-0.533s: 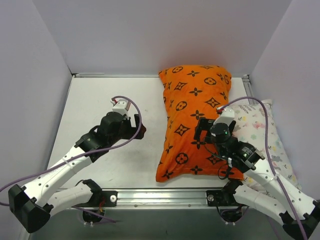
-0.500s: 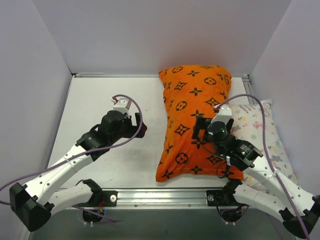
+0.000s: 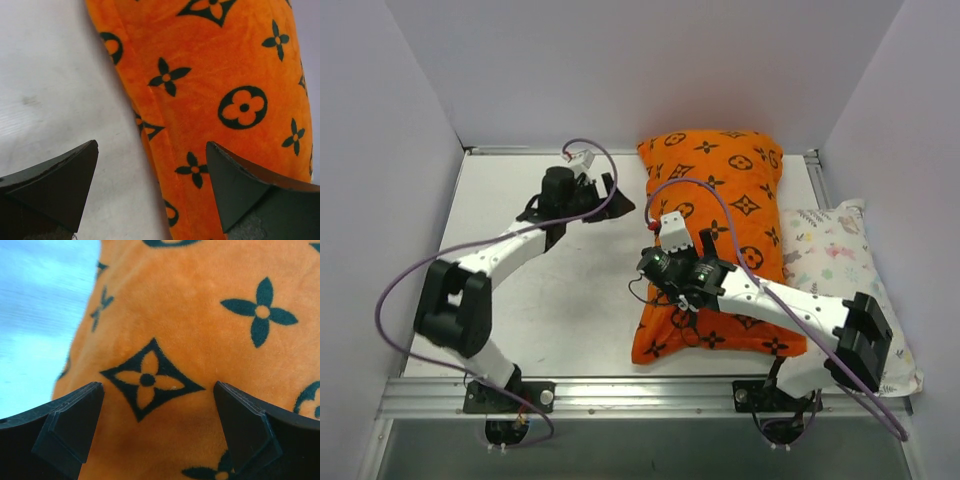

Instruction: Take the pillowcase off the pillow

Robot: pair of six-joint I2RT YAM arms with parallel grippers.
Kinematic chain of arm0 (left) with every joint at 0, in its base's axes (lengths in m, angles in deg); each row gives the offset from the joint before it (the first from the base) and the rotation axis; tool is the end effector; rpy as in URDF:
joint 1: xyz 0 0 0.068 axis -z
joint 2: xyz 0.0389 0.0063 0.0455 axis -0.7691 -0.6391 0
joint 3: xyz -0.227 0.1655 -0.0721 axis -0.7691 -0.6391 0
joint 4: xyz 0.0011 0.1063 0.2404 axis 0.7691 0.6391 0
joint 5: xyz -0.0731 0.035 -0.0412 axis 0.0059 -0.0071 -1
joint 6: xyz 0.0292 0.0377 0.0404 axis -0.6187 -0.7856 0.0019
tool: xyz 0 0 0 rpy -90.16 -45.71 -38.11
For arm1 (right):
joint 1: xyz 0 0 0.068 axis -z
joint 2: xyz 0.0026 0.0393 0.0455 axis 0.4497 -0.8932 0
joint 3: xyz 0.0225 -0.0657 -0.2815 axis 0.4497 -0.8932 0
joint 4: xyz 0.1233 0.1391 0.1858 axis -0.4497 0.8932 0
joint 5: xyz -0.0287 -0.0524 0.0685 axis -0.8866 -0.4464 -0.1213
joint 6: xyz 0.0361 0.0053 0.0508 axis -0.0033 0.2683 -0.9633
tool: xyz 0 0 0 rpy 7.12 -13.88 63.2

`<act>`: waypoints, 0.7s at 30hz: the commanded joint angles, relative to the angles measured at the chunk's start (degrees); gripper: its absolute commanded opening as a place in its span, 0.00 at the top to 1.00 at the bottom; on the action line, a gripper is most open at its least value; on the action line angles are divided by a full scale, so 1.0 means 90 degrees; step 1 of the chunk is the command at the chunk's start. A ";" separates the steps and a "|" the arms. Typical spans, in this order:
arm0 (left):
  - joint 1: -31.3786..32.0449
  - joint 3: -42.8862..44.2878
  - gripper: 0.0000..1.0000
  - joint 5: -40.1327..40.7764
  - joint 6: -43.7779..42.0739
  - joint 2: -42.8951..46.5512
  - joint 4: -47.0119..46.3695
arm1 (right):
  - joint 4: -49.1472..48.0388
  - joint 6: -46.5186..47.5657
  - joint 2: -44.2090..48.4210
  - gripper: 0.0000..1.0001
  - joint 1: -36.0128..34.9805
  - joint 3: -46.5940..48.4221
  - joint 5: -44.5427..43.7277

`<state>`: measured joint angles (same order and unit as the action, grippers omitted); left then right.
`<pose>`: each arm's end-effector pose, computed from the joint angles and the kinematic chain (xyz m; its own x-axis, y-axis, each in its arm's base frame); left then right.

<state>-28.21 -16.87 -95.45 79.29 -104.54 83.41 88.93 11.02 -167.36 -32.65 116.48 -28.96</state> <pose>0.3421 -0.1541 0.2900 -0.6609 -0.3147 -0.6813 0.2888 0.7312 -0.6180 0.1810 0.2421 0.2995 -0.4744 -0.1831 -0.8611 -0.1904 0.9763 -0.1027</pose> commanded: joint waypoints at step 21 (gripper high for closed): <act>0.0859 0.1294 0.03 -0.0156 0.1032 -0.3333 -0.3166 | 0.0521 -0.0754 0.1904 1.00 0.0659 -0.1330 0.0783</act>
<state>-20.78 -7.49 -101.24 87.00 -133.24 59.98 89.06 3.93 -152.65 -27.43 105.88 -26.18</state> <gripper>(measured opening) 0.975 0.099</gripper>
